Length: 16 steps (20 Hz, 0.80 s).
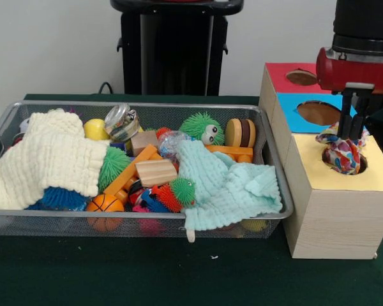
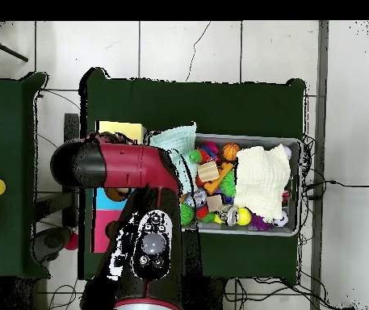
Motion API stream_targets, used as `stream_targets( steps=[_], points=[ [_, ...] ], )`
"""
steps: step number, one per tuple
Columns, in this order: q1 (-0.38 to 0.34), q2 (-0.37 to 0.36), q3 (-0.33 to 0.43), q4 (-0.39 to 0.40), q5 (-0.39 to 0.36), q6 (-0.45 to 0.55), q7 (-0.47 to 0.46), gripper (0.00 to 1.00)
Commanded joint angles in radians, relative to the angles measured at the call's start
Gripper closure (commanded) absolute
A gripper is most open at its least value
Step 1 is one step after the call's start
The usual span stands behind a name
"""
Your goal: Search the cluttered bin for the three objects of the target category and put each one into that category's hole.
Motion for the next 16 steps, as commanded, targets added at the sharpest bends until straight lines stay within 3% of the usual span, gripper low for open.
stream_targets(
  steps=[1, 11, 16],
  points=[
    [-0.012, 0.058, 0.043, 0.036, -0.009, 0.102, 0.136, 1.00],
    [-0.007, 0.122, 0.037, 0.029, -0.060, 0.037, 0.103, 1.00],
    [-0.019, 0.121, 0.049, 0.040, -0.050, 0.038, 0.112, 1.00]
  ],
)
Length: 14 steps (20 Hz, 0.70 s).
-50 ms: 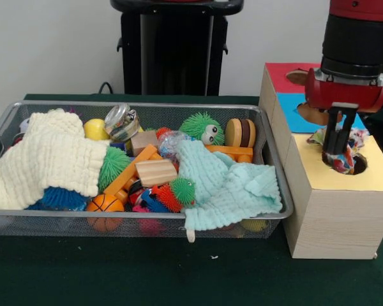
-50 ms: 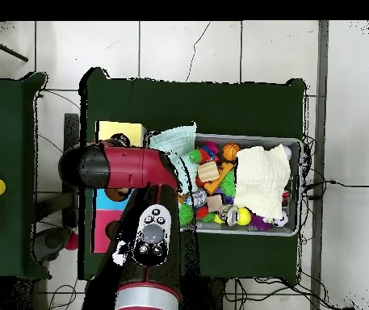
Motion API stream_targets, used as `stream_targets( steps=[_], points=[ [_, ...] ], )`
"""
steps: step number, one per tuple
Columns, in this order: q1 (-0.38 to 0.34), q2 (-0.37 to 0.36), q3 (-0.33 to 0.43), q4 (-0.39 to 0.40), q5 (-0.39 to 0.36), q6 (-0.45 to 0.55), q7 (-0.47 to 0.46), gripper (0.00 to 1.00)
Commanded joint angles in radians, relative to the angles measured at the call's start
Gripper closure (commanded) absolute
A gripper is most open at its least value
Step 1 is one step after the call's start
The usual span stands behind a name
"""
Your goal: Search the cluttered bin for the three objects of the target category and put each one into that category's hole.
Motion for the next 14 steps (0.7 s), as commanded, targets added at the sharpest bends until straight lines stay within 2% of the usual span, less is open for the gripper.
stream_targets(
  steps=[1, 8, 14],
  points=[
    [-0.025, 0.055, 0.054, 0.041, -0.019, 0.050, 0.113, 1.00],
    [-0.037, -0.009, 0.073, -0.005, 0.051, 0.196, 0.153, 1.00],
    [-0.029, -0.004, 0.064, -0.003, 0.076, 0.161, 0.184, 1.00]
  ],
)
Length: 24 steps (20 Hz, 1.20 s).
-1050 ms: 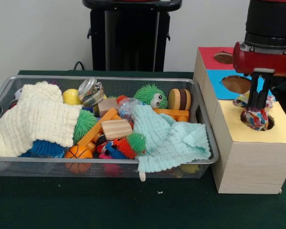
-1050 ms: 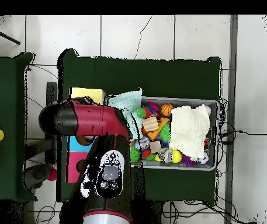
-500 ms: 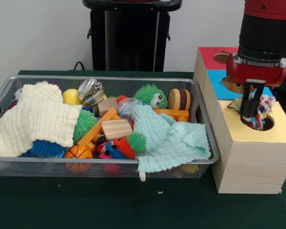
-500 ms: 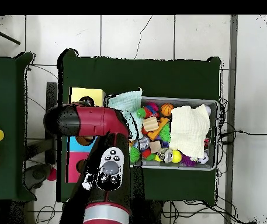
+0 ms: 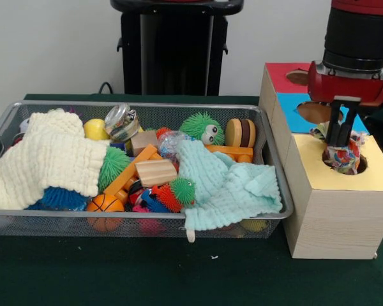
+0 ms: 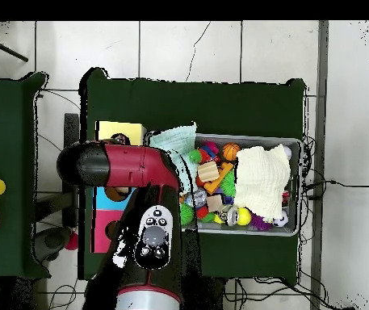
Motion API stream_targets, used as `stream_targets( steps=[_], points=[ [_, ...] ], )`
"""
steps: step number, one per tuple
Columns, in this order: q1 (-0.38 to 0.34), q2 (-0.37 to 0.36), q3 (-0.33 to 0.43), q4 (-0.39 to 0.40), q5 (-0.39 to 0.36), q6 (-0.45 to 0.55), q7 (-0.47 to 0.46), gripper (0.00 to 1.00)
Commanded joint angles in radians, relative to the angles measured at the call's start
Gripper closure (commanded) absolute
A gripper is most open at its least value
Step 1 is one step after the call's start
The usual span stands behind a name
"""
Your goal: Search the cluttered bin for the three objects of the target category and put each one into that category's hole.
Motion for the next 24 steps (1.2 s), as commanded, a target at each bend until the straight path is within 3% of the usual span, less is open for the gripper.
stream_targets(
  steps=[1, 9, 15, 24],
  points=[
    [-0.022, 0.022, 0.062, 0.001, 0.052, 0.083, 0.195, 1.00],
    [-0.025, 0.030, 0.086, 0.043, 0.094, -0.036, 0.207, 1.00],
    [-0.010, 0.046, 0.069, 0.068, 0.061, -0.188, 0.200, 1.00],
    [-0.004, 0.099, 0.045, 0.044, 0.039, -0.195, 0.160, 1.00]
  ],
)
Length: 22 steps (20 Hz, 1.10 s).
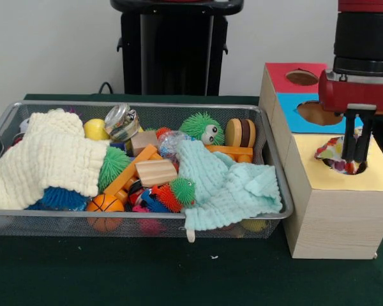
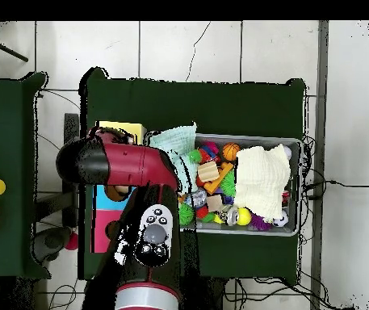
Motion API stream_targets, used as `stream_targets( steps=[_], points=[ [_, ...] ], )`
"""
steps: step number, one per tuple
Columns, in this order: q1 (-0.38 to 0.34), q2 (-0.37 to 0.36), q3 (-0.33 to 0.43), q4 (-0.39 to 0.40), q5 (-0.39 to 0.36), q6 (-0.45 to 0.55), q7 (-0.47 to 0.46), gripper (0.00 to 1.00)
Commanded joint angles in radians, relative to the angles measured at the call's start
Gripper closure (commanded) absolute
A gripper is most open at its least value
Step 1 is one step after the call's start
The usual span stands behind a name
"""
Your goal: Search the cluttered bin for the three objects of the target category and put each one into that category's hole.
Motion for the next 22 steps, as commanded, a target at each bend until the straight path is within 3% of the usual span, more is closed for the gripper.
stream_targets(
  steps=[1, 5, 12, 22],
  points=[
    [-0.003, 0.089, 0.035, 0.038, -0.019, -0.004, 0.156, 1.00],
    [0.014, 0.117, 0.000, 0.009, -0.052, 0.022, 0.124, 1.00],
    [0.002, 0.135, 0.004, 0.012, -0.072, -0.007, 0.090, 1.00],
    [0.003, 0.127, 0.004, 0.021, -0.064, 0.003, 0.103, 1.00]
  ],
)
